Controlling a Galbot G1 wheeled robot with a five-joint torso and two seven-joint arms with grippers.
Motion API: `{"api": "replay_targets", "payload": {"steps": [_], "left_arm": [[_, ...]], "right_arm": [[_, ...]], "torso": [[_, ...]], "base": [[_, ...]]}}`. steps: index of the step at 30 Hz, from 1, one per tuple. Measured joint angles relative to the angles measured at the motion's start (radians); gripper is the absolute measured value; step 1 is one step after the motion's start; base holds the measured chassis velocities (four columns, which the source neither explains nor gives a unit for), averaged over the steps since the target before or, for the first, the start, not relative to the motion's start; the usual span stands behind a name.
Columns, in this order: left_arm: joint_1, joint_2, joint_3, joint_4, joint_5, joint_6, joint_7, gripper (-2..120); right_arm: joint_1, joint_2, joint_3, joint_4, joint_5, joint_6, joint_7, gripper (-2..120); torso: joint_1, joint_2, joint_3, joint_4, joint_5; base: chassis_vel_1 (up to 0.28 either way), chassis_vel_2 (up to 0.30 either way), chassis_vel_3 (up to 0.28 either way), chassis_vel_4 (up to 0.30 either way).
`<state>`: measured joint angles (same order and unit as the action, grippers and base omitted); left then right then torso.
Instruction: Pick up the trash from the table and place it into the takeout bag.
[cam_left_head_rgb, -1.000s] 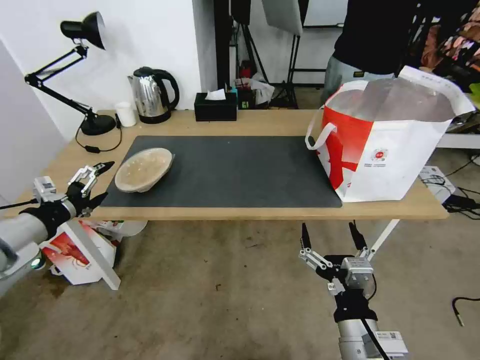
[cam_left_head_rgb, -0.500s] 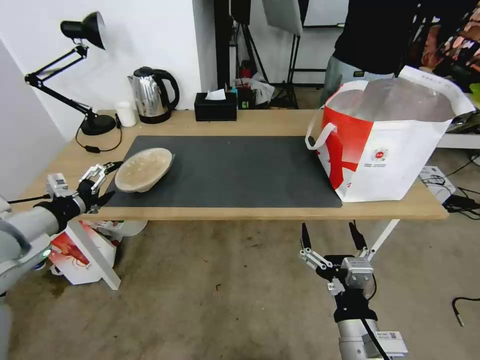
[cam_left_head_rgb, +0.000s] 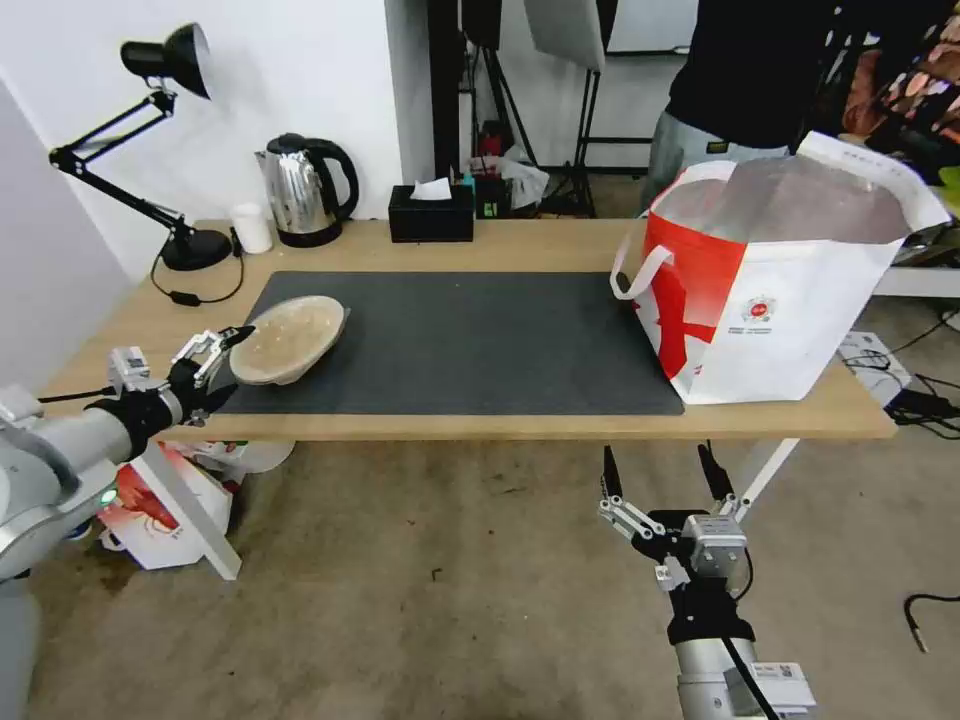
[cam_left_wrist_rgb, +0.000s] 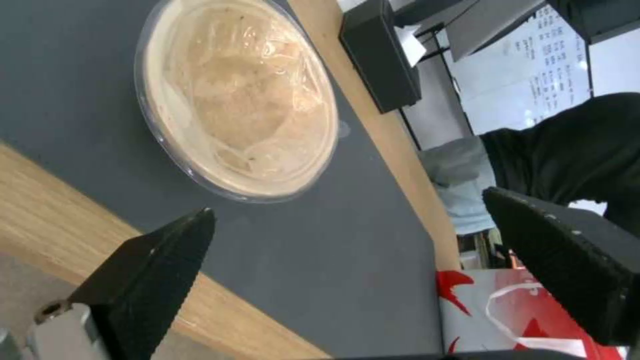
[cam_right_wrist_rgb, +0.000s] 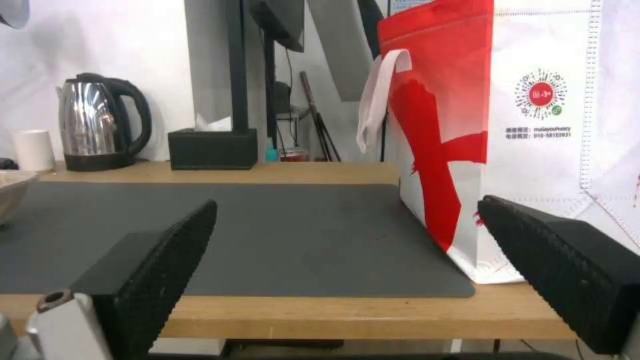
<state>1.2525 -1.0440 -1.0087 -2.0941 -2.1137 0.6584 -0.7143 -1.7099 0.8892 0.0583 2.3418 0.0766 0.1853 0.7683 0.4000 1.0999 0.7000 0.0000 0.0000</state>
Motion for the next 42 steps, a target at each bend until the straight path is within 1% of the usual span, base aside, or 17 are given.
{"api": "replay_targets", "payload": {"steps": [19, 30, 33, 42], "left_arm": [[-0.03, 0.028, 0.042, 0.046, 0.02, 0.013, -0.001, 100], [-0.057, 0.048, 0.047, 0.079, 0.021, 0.008, 0.0, 100], [-0.061, 0.063, 0.046, 0.103, 0.022, 0.008, 0.0, 100], [-0.069, 0.075, 0.045, 0.123, 0.026, 0.008, 0.001, 100]], "right_arm": [[0.0, 0.0, 0.0, 0.0, 0.0, 0.0, 0.0, 100], [0.0, 0.0, 0.0, 0.0, 0.0, 0.0, 0.0, 100], [0.0, 0.0, 0.0, 0.0, 0.0, 0.0, 0.0, 100], [0.0, 0.0, 0.0, 0.0, 0.0, 0.0, 0.0, 100]], "torso": [[0.0, 0.0, 0.0, 0.0, 0.0], [0.0, 0.0, 0.0, -0.0001, 0.0], [0.0, 0.0, 0.0, 0.0001, -0.0001], [0.0, 0.0, 0.0, 0.0001, 0.0]], "base": [[0.0, 0.0, 0.0, 0.0], [0.0, 0.0, 0.0, 0.0], [0.0, 0.0, 0.0, 0.0], [0.0, 0.0, 0.0, 0.0]]}}
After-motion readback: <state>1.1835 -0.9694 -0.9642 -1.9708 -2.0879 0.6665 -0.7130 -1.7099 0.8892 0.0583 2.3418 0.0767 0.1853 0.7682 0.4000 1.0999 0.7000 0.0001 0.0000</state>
